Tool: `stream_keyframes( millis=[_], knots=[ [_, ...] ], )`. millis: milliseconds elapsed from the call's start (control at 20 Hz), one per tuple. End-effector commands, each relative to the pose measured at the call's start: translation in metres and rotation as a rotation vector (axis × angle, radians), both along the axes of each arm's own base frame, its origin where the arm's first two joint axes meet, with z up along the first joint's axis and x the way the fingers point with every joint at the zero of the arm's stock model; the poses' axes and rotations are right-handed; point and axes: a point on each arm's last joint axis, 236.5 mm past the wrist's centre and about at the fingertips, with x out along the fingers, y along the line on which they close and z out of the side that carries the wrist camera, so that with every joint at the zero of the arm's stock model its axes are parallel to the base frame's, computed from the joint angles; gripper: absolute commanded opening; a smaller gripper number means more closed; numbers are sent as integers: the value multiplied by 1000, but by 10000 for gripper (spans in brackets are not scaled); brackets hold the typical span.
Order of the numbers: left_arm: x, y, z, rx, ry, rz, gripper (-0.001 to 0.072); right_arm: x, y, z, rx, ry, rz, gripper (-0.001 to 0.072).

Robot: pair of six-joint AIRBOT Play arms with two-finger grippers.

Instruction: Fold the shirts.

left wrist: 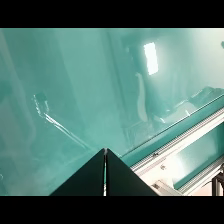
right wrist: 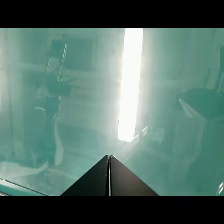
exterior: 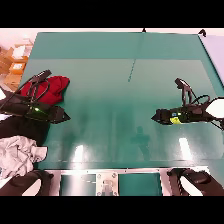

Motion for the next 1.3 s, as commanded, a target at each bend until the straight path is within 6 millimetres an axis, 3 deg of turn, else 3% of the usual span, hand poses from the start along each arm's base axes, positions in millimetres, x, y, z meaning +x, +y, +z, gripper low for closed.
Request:
stream_keyframes(
  millis=[0,200,300,400,500,600,750,850,1000,1100,1200,1250],
  knots=[
    [3,0,1,-2,-13,8,23,5,0,2,3,-21,-9,19],
    [35,2,9,-16,-126,85,24,6,0,2,6,-25,-12,19],
    [60,16,10,36,-227,141,39,7,0,2,6,-28,-14,19],
    [97,55,12,175,-364,257,716,20,-1,7,11,-80,-38,27],
    [132,106,24,364,-532,352,720,27,-1,10,14,-110,-52,197],
    [159,154,28,497,-610,424,720,33,-2,12,16,-134,-63,277],
    [188,224,-10,547,-496,565,720,41,-3,17,19,-170,-80,305],
    [206,254,-43,577,-428,588,720,46,-4,19,20,-191,-89,447],
    [226,267,-105,618,-319,501,720,51,-5,22,23,-215,-100,447],
    [220,266,-147,622,-207,462,720,53,-5,23,24,-224,-104,447],
    [212,262,-171,609,-133,450,720,54,-5,23,24,-226,-105,446],
    [210,260,-174,602,-118,451,588,54,-5,24,25,-227,-105,445]
  ],
)
